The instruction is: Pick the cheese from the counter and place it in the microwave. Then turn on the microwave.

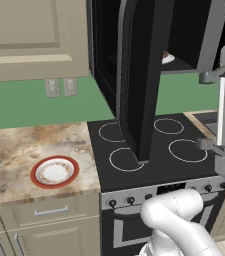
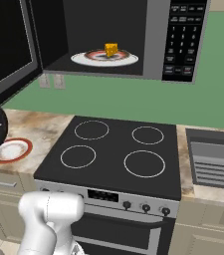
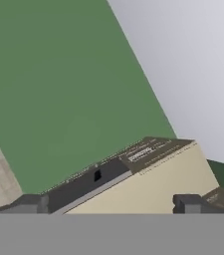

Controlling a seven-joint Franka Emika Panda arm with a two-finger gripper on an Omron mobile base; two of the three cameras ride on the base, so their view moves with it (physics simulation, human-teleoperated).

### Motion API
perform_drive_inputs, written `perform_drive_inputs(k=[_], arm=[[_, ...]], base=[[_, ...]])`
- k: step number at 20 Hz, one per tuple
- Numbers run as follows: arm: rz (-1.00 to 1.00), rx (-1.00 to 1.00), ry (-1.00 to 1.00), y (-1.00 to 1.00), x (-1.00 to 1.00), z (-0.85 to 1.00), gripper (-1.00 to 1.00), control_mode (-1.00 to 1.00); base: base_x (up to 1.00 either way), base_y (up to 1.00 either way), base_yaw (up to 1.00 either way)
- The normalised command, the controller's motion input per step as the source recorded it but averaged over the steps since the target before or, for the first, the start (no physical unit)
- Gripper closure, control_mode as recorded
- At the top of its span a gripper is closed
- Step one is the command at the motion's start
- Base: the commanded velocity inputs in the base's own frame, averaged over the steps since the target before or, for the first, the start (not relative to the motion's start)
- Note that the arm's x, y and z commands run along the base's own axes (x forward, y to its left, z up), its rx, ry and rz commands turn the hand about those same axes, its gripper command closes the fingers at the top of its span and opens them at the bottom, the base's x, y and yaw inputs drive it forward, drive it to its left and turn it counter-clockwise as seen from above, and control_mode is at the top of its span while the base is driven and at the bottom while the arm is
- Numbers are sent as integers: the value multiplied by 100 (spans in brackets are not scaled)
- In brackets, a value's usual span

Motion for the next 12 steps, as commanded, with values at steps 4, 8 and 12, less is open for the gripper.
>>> perform_drive_inputs(k=[4, 8, 12], arm=[[0, -4, -12, 13, 8, -5, -100, -100], [0, -2, -13, 14, 1, -2, -100, -100], [-2, 0, -12, 15, 0, 0, -100, -100]], base=[[0, 0, 0], [0, 0, 0], [0, 0, 0]])
